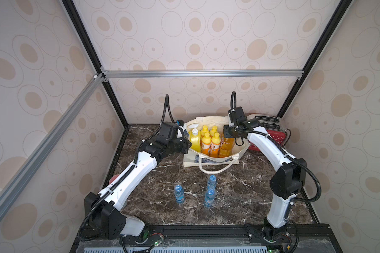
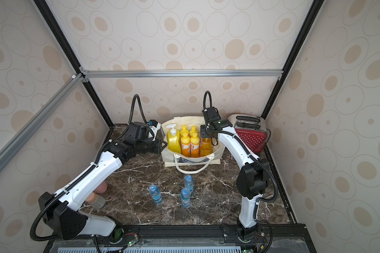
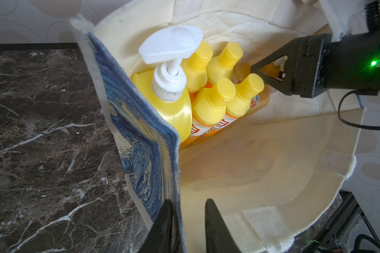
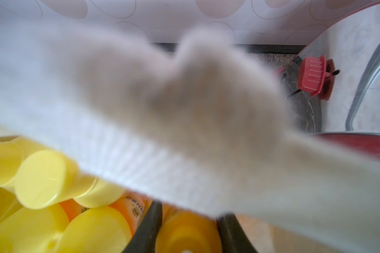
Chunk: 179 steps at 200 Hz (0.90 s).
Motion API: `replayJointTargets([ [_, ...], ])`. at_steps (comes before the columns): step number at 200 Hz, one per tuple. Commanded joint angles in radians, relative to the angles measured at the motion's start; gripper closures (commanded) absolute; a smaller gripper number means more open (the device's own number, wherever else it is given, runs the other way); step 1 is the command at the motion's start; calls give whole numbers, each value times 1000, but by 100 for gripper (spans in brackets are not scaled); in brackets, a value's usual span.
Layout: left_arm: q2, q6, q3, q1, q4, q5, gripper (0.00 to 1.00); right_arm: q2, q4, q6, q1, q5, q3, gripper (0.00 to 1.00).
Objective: Pack dish soap into the shopping bag
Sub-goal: Adjust the bottle of dish soap in the shopping bag.
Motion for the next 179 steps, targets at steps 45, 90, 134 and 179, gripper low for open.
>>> replayJointTargets([
  [45,-31,3,2,-4,-2,12,75,9,101,42,37,80,101,100],
  [90,-35,2,-5,-3,-4,12,73,7,123,52,47,81,27,100],
  [134,-43,2,-11,-3,-5,-3,57,-38,92,17,62,39,-6,66],
  [179,-82,2,-22,-3,-7,-42,32,-118,-17,-40,63,-62,47,33],
])
